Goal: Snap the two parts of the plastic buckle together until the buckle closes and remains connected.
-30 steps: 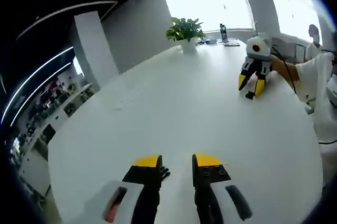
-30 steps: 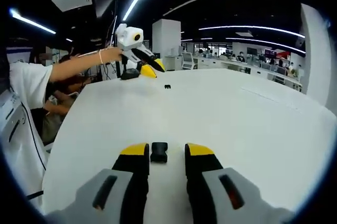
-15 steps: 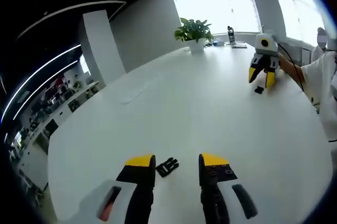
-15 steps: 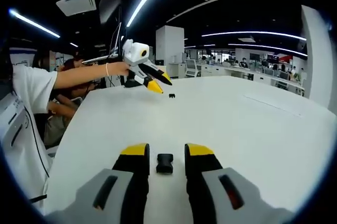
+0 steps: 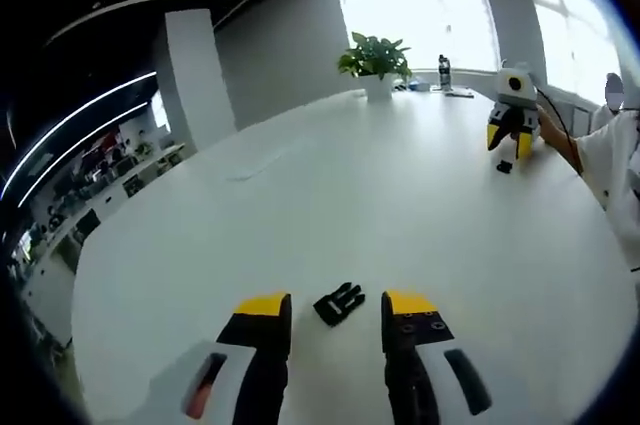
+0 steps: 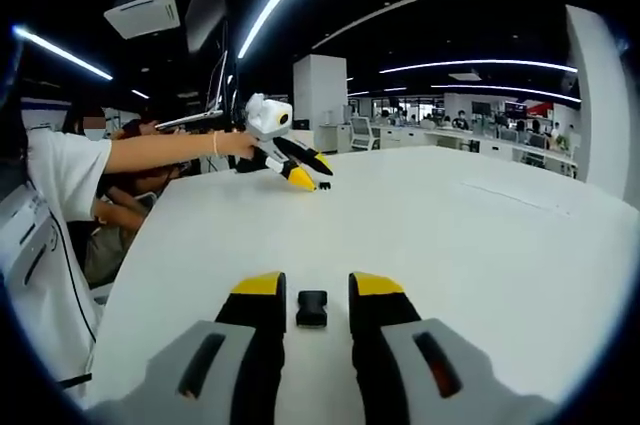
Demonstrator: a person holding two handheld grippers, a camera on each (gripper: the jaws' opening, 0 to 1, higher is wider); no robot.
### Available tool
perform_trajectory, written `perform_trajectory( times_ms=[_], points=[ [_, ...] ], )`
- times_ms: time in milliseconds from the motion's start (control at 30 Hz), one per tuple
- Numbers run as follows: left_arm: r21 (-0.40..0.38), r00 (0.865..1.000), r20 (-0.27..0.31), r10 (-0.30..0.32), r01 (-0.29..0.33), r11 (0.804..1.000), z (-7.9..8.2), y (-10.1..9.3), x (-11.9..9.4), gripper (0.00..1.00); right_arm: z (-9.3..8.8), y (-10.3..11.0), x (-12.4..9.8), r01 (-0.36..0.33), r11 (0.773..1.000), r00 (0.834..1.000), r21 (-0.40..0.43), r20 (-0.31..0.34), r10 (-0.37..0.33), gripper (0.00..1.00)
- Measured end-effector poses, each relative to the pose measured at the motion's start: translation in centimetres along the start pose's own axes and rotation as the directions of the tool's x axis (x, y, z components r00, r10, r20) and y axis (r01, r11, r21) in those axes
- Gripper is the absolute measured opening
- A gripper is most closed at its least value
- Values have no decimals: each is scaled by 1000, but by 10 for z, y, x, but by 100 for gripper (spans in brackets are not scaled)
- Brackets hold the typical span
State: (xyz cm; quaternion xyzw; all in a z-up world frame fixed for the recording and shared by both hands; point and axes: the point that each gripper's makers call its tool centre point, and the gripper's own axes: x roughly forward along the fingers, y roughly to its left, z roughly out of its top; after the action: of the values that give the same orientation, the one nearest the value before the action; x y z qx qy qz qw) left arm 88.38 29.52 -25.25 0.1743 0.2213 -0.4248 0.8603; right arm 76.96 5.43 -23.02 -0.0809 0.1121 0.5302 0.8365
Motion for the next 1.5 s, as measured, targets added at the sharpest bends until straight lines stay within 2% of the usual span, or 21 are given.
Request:
perform_trajectory(
  times_ms=[200,600,867,1167,1300,1500],
  points=[
    [-31,1000,24,-6,7,999,-2,3,2,31,1,-2,-3,3,1000,1000,10,11,-3,24],
    [-59,998,51,-49,52,997,-2,1,9,29,2,-1,-6,3,999,1000,34,31,-5,21],
    [-88,994,72,-78,84,993,-3,-10,9,21,1,-1,-6,4,999,999,43,33,-5,21],
    [-101,994,77,-78,85,991,-3,-13,8,17,0,0,-7,4,999,999,52,34,-6,20],
    [-101,994,81,-72,80,992,-4,-11,8,13,1,1,-8,4,999,999,52,37,-6,20],
    [-126,993,102,-64,77,989,-4,-10,7,12,1,0,-9,8,998,999,59,42,-11,20]
  ],
)
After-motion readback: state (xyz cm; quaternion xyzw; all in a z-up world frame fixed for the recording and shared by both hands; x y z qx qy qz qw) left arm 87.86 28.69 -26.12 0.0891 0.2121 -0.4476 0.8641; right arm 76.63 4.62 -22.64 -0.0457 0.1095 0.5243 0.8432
